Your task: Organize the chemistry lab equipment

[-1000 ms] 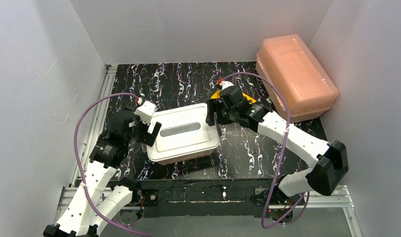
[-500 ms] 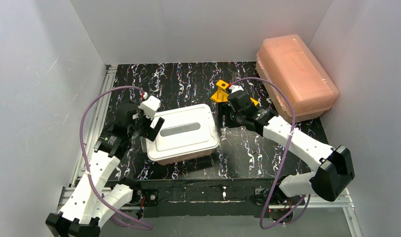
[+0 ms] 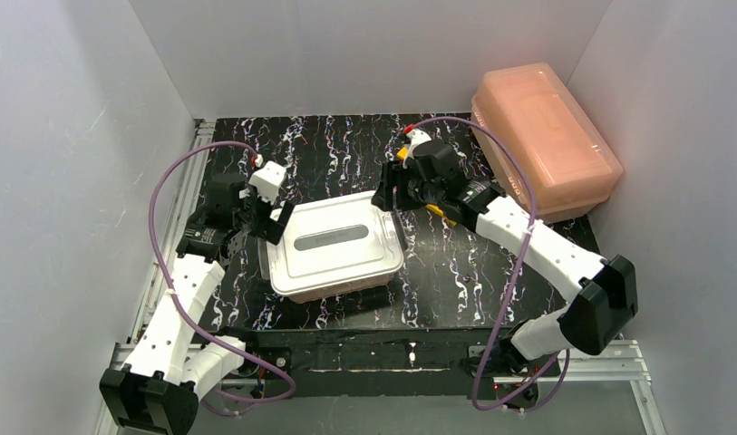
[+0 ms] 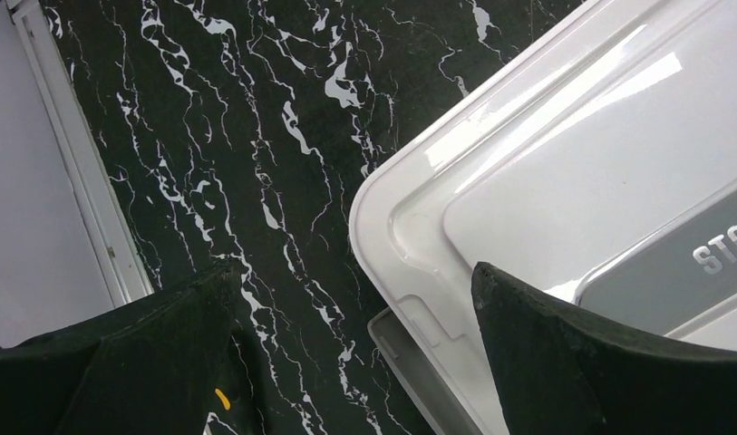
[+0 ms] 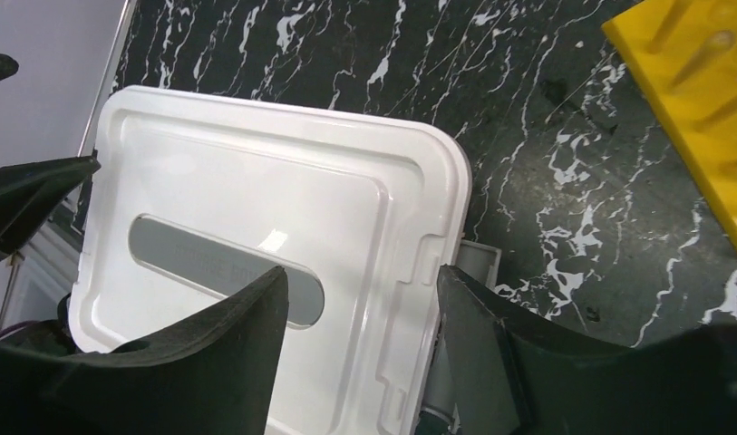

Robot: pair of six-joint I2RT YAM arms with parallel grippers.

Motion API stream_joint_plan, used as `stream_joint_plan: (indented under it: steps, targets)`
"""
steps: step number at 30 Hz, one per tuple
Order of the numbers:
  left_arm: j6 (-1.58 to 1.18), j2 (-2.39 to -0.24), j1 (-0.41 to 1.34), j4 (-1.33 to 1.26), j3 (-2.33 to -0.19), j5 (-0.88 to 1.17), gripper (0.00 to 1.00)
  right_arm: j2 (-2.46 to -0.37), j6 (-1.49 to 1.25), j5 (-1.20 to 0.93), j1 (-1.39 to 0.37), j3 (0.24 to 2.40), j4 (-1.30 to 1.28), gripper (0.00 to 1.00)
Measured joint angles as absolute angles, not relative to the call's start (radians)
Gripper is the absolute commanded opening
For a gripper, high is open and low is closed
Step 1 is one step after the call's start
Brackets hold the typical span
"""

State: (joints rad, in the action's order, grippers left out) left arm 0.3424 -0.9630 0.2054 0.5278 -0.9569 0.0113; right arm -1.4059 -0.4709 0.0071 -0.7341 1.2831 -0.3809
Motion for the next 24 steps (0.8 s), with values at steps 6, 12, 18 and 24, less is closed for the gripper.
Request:
stream_joint_plan:
  steps: [6, 12, 18, 24]
  targets:
    - [0.36, -0.965, 0.205, 0.517, -0.91, 0.035, 0.98, -1.449, -0.476, -0.063, -0.734, 1.264, -0.347, 0.62]
    - [0.369, -0.965, 0.205, 0.461, -0.889, 0.049, 0.98, -1.449, -0.483, -0.09, -0.734, 1.246, -0.324, 0.5]
    - [0.37, -0.963, 0.204, 0.441, -0.879, 0.059, 0.98, -1.449, -0.491, -0.106, -0.734, 1.245, -0.317, 0.44]
    - [0.349, -0.984, 0.205, 0.503, -0.93, 0.043, 0.98, -1.449, -0.49, -0.128, -0.74, 1.246, -0.313, 0.36]
